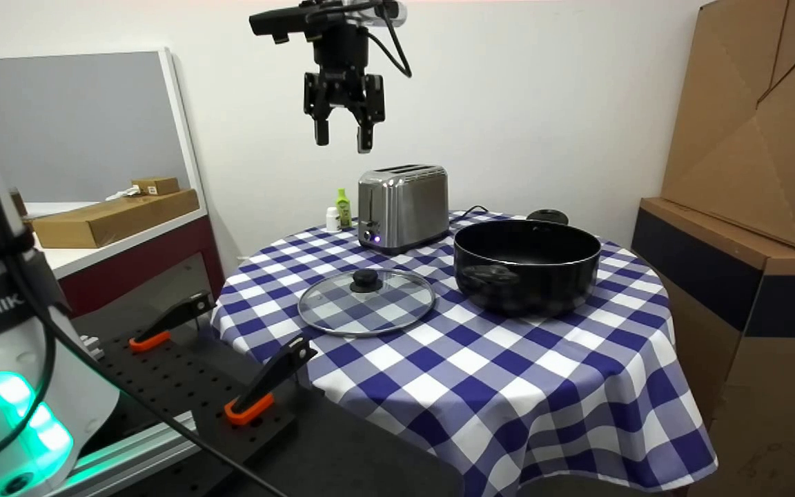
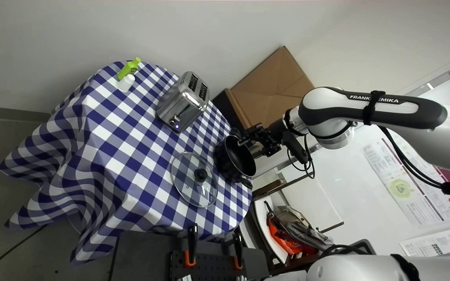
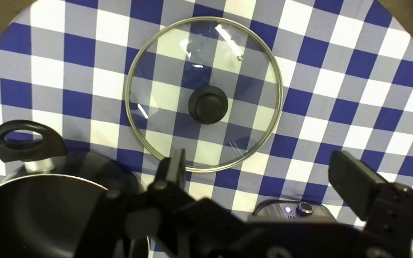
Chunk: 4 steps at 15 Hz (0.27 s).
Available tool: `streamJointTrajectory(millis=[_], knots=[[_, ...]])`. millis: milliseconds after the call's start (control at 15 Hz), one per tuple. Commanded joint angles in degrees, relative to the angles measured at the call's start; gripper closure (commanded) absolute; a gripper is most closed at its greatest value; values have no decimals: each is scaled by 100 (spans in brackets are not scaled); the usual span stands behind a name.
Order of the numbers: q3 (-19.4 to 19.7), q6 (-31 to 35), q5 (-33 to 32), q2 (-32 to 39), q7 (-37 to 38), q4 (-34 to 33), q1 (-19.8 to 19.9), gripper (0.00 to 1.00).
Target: Press down on the press handle of the toaster
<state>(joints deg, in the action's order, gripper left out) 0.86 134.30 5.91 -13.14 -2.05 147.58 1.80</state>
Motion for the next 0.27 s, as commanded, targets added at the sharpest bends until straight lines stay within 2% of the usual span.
streamJointTrajectory(millis=[0, 200], knots=[[41, -116, -103, -56, 9, 1, -37, 0], [41, -139, -120, -68, 12, 4, -37, 0]])
